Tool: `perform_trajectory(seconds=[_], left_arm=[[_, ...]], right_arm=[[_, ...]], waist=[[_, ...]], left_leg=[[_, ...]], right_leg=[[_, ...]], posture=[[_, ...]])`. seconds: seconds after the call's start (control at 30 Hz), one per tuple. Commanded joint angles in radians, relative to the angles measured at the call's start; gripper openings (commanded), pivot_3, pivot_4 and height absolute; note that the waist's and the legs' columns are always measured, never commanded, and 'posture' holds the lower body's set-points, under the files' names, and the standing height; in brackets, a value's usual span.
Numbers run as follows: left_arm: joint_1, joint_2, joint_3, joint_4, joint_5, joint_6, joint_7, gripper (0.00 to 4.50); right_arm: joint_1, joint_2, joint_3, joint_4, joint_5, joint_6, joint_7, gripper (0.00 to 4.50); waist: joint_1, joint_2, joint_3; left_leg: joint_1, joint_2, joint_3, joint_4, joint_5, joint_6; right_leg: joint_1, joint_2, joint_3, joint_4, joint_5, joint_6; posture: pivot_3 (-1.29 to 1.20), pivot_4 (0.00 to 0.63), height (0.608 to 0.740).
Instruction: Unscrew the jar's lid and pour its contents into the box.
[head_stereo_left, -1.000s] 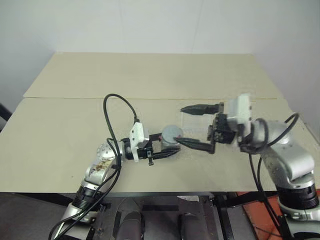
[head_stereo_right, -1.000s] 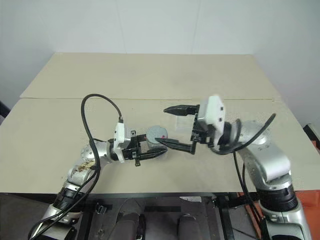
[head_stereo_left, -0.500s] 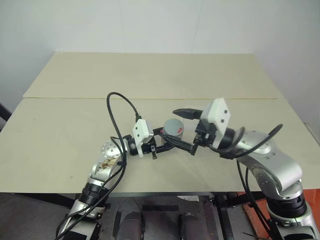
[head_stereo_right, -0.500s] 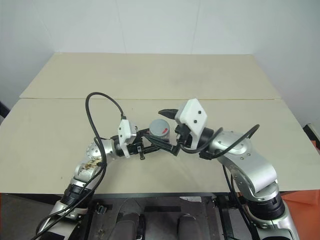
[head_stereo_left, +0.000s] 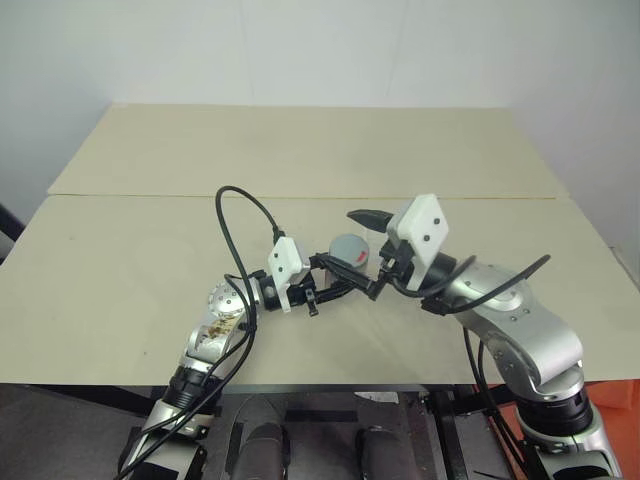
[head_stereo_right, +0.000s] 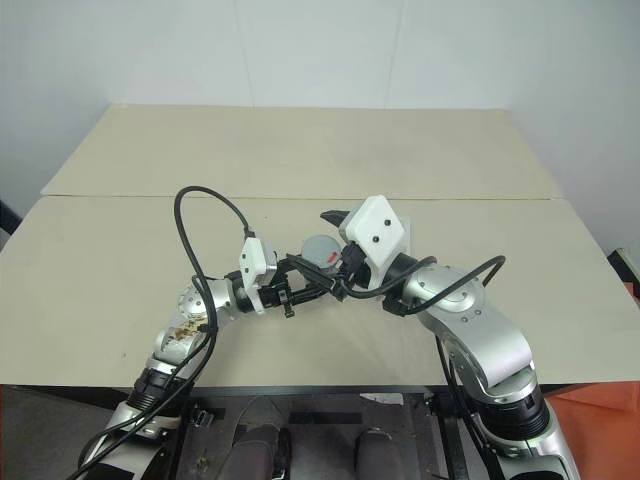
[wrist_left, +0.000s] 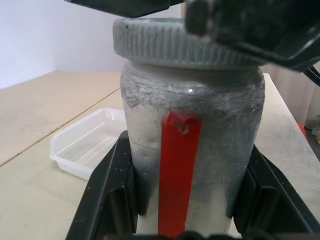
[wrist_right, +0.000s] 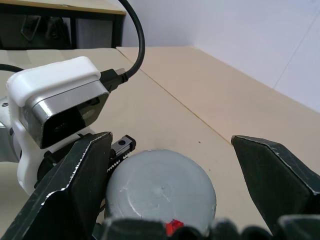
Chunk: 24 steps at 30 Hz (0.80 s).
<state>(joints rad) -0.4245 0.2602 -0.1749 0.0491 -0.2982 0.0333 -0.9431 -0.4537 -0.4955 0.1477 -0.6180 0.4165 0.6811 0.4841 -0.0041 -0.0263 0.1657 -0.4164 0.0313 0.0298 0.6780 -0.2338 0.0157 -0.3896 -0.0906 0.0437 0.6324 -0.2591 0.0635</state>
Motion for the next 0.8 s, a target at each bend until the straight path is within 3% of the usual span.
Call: perform_trajectory(seconds=[0.03,0.43,0.53,0.67,0.8], left_arm=[[-0.025,-0.008,0.004,-0.007,0.0,-0.022,0.004,1.94],[-0.021,-0.005,0.005,-0.006,-0.002,-0.024,0.003,1.94],[-0.02,-0.006,0.005,-0.006,-0.003,-0.023,0.003,1.94],[-0.019,-0.008,0.005,-0.006,-0.003,-0.023,0.005,1.94],[-0.018,-0.006,0.003,-0.005,-0.004,-0.027,0.0,1.94]], right_arm=[[-0.007,0.005,-0.006,-0.031,-0.005,0.006,-0.007,4.45],[0.011,0.003,-0.008,-0.026,0.001,0.022,0.002,4.45],[0.013,0.004,-0.008,-0.023,0.001,0.021,0.004,3.97],[0.018,0.003,-0.004,-0.017,-0.009,0.015,0.006,2.79],[0.019,0.003,-0.004,-0.014,-0.012,0.014,0.009,2.78]], waist=[[0.0,0.0,0.0],[-0.002,0.0,0.0],[-0.003,0.0,0.0],[-0.003,0.0,0.0],[-0.004,0.0,0.0]], left_leg=[[0.0,0.0,0.0,0.0,0.0,0.0],[0.0,0.0,0.0,0.0,0.0,0.0],[0.0,0.0,0.0,0.0,0.0,0.0],[0.0,0.0,0.0,0.0,0.0,0.0],[0.0,0.0,0.0,0.0,0.0,0.0]], right_leg=[[0.0,0.0,0.0,0.0,0.0,0.0],[0.0,0.0,0.0,0.0,0.0,0.0],[0.0,0.0,0.0,0.0,0.0,0.0],[0.0,0.0,0.0,0.0,0.0,0.0],[0.0,0.0,0.0,0.0,0.0,0.0]], posture=[[0.0,0.15,0.74],[0.0,0.15,0.74],[0.0,0.15,0.74],[0.0,0.15,0.74],[0.0,0.15,0.74]])
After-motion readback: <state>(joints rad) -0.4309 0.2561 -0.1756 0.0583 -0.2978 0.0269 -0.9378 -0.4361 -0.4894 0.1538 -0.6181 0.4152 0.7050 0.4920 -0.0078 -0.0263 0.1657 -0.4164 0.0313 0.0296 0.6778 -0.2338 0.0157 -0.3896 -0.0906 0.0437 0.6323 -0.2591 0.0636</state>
